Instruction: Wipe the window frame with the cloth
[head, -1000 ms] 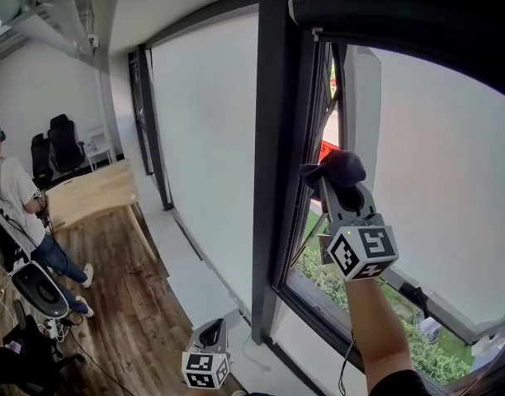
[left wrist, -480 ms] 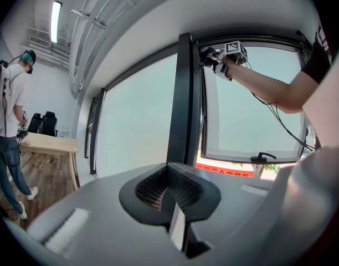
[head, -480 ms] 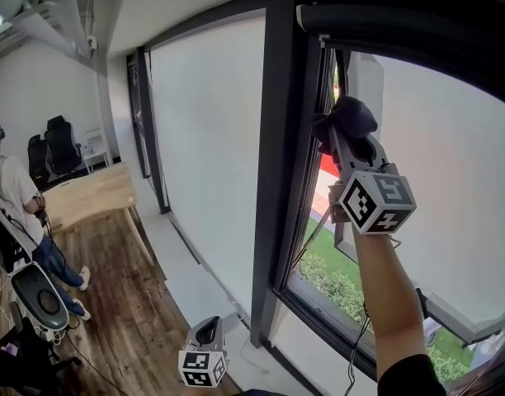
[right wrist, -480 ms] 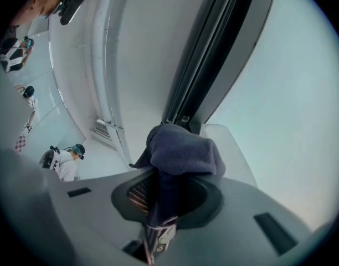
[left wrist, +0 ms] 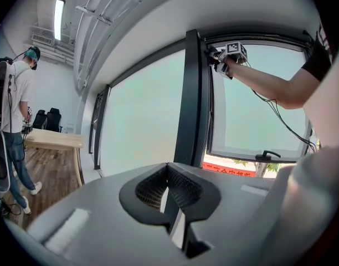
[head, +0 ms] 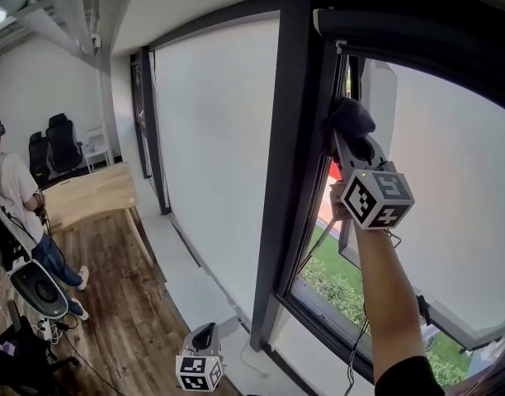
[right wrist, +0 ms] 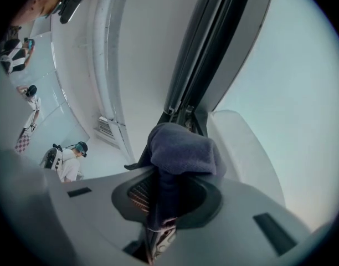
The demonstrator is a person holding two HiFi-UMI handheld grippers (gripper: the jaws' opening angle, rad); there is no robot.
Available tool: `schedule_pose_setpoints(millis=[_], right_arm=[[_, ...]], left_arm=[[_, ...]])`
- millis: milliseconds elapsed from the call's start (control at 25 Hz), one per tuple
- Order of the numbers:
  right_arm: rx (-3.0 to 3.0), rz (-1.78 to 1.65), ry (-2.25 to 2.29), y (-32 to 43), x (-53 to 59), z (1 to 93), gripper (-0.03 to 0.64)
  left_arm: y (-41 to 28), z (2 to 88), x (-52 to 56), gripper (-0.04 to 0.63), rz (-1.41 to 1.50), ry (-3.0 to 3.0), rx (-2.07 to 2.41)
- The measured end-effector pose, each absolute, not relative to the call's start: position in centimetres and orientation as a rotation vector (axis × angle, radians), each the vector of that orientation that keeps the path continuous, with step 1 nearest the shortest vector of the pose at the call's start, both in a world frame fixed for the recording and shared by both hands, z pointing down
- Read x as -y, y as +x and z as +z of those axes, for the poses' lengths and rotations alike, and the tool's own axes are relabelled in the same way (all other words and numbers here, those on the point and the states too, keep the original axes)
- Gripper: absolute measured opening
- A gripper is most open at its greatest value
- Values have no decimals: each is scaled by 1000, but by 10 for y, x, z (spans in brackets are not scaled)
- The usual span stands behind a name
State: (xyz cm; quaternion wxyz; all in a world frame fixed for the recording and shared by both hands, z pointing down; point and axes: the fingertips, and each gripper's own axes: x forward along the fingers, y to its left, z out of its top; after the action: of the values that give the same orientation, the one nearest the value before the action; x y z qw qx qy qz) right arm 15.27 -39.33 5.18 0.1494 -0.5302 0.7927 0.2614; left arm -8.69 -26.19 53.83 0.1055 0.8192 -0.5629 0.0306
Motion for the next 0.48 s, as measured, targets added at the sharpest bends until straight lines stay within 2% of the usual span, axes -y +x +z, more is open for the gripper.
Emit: schedule_pose_setpoints(millis=[480], right_arm=[[-2402,644,-1547,149,396,95,67]], left_arm=[[-72,539,269,6,115,2455,1597]])
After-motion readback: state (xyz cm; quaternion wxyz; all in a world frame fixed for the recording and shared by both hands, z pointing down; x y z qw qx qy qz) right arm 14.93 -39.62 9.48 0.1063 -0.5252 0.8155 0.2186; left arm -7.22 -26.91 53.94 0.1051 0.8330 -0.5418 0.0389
